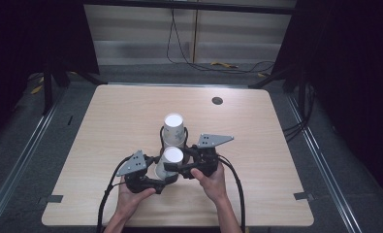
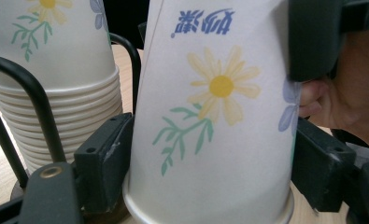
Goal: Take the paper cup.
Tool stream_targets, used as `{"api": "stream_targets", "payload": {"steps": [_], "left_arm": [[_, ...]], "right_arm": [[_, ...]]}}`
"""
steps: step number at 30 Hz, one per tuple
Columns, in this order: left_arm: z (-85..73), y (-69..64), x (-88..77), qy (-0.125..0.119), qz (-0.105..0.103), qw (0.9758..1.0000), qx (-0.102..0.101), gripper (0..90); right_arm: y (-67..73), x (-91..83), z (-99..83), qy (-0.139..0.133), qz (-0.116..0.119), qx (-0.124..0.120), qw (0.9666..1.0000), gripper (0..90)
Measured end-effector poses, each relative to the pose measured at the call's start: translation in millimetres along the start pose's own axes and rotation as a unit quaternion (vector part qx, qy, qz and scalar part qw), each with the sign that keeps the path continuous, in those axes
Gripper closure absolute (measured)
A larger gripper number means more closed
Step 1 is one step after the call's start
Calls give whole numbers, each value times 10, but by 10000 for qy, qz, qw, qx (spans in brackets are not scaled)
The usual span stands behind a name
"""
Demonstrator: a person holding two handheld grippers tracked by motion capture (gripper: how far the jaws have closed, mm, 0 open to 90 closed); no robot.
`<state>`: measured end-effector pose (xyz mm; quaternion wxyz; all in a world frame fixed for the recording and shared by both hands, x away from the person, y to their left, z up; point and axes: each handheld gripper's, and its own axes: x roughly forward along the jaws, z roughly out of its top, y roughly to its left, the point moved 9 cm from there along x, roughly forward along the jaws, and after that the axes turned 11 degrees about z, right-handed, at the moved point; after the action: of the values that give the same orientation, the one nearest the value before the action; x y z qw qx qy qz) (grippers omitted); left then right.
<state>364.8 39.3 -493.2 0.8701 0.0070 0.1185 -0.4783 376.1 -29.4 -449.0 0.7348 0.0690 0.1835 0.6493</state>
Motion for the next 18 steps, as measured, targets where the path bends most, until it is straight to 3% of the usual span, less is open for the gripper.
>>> {"api": "stream_targets", "payload": {"steps": [12, 18], "left_arm": [[-3, -4, -17, 32, -66, 9999, 89, 272], [-9, 6, -17, 37, -2, 9999, 146, 278]], "right_arm": [[-6, 2, -3, -15, -32, -16, 10000, 332], [-7, 12, -8, 20, -45, -6, 10000, 316]]}}
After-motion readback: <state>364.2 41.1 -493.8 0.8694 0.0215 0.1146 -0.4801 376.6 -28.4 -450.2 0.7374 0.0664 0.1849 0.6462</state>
